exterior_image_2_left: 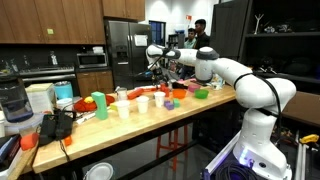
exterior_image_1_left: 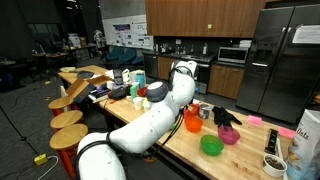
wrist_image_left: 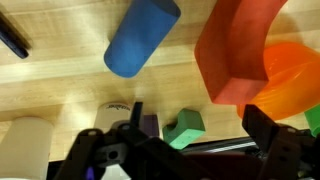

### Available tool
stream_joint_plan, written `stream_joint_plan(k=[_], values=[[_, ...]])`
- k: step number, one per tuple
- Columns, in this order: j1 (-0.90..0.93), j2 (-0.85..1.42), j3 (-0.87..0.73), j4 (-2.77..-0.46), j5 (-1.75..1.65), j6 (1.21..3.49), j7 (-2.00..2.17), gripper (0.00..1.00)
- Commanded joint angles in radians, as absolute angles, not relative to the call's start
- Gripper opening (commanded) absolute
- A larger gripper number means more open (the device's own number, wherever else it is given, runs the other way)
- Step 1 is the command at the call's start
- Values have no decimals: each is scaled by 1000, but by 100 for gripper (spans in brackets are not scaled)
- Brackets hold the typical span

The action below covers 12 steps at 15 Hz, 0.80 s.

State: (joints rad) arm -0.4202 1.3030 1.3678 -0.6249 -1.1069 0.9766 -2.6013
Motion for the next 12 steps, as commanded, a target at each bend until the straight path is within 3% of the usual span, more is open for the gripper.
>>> stream_joint_plan(k=[1, 12], values=[[-415, 1317, 1401, -602, -1118, 923, -2601, 100], [-401, 1319, 1407, -565, -1114, 853, -2601, 100]])
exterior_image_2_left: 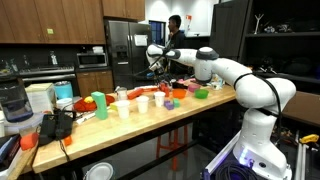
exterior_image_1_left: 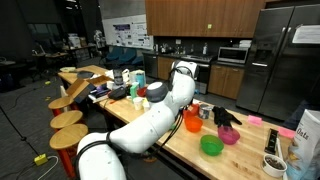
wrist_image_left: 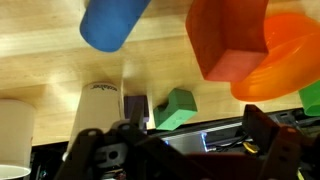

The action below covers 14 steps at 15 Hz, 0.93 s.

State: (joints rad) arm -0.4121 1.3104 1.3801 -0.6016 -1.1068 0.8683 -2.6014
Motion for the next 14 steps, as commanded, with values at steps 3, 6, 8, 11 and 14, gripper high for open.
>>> stream_joint_plan(k=[3, 6, 8, 11, 14], values=[[-386, 1320, 1395, -535, -1114, 859, -2601, 71], [-378, 1322, 1391, -514, -1111, 862, -2601, 57], [-374, 1323, 1390, -502, -1108, 861, -2601, 41], [-366, 1326, 1386, -486, -1106, 860, -2601, 18], [-363, 1326, 1383, -479, -1107, 863, -2601, 48]])
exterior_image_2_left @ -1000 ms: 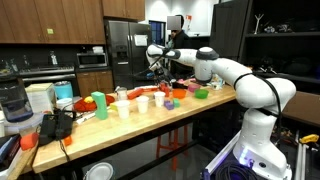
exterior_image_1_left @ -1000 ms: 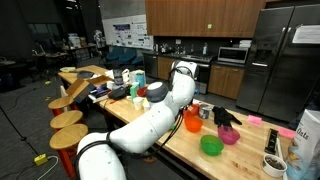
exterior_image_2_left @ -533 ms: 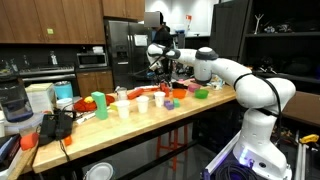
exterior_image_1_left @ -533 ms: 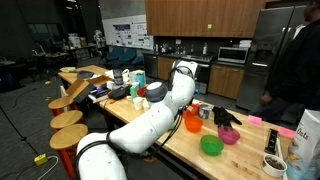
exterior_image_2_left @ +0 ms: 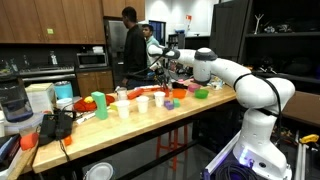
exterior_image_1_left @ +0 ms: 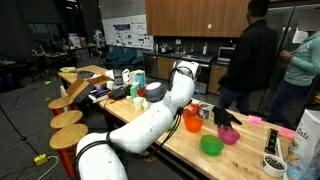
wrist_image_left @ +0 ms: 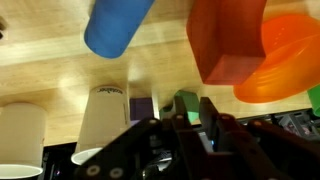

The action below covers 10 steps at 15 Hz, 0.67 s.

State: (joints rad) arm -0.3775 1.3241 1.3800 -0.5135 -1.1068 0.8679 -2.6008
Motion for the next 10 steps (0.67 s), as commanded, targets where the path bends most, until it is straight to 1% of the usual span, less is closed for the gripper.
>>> stream_joint_plan(k=[1, 3, 5, 9, 10], values=[[-367, 1324, 1384, -487, -1111, 870, -2601, 48], [-367, 1321, 1374, -493, -1124, 878, -2601, 57], [-332, 1319, 1334, -437, -1139, 872, -2589, 69], [-314, 1322, 1280, -425, -1180, 910, -2542, 97], [-310, 1323, 1275, -419, -1184, 936, -2529, 99]])
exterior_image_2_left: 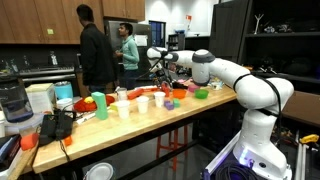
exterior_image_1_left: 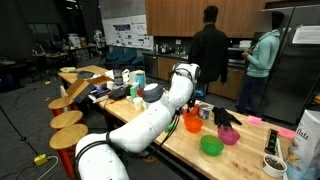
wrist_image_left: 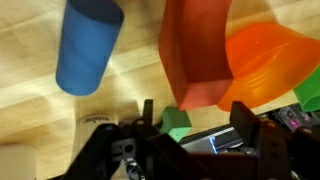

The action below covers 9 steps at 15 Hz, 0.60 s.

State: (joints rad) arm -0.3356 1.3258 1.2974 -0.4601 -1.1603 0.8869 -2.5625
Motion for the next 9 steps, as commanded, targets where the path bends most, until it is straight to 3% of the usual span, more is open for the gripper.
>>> stream_joint_plan(k=[1, 9], values=[[-309, 1324, 1269, -416, -1186, 962, -2519, 100], [-308, 1321, 1233, -425, -1172, 1013, -2439, 100]])
